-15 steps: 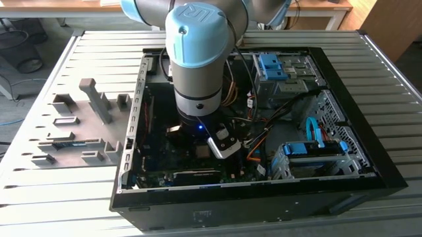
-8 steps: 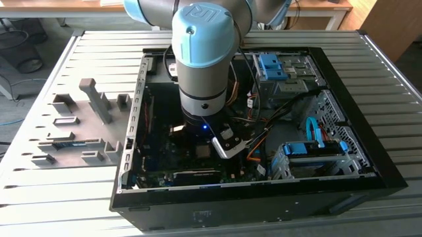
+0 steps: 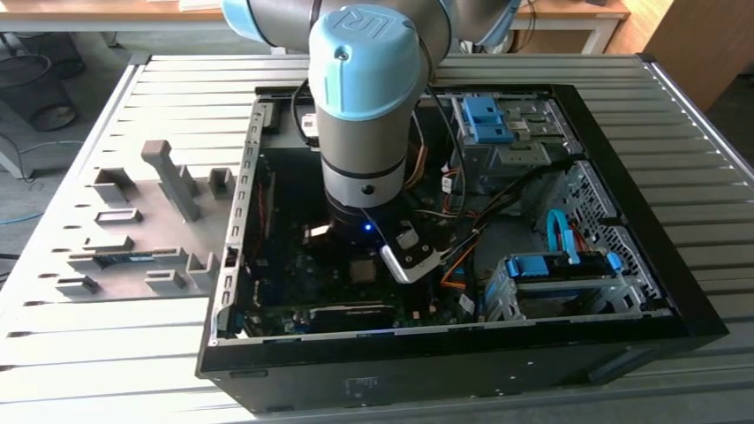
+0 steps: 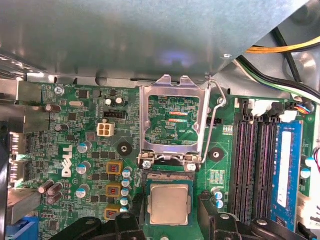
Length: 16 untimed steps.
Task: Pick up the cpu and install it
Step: 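Place the cpu into insertion slot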
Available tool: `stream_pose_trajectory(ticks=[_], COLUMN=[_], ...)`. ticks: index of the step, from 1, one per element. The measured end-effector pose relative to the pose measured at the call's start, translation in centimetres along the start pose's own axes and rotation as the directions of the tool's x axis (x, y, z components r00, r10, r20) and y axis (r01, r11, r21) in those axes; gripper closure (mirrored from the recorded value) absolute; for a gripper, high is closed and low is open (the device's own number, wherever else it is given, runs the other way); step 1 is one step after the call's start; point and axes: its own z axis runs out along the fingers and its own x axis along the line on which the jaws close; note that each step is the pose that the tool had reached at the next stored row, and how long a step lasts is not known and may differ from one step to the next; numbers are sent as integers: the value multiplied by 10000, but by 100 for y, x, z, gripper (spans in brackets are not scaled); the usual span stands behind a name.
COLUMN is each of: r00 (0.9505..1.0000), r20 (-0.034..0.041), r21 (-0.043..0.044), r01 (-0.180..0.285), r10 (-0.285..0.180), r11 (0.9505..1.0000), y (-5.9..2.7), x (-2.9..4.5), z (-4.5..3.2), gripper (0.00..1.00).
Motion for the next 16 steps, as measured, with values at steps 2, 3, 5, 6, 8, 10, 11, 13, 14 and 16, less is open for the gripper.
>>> stream_pose_trajectory(ticks=[2,3,5,6,8,10,11,13,14,16], r00=[10000,10000,10000,10000,10000,10000,10000,10000,10000,10000], r20=[0,0,1,1,0,0,0,0,0,-1], r21=[-1,-2,-3,-3,-3,-3,-2,-3,-2,-1], r01=[2,7,17,18,18,19,20,20,20,21], r10=[-2,-7,-17,-18,-18,-19,-20,-20,-20,-21], r11=[10000,10000,10000,10000,10000,10000,10000,10000,10000,10000], y=[0,0,0,0,0,0,0,0,0,0], x=[0,0,0,0,0,0,0,0,0,0], z=[1,1,1,1,1,1,1,1,1,0], gripper=[46,46,46,46,46,46,46,46,53,53])
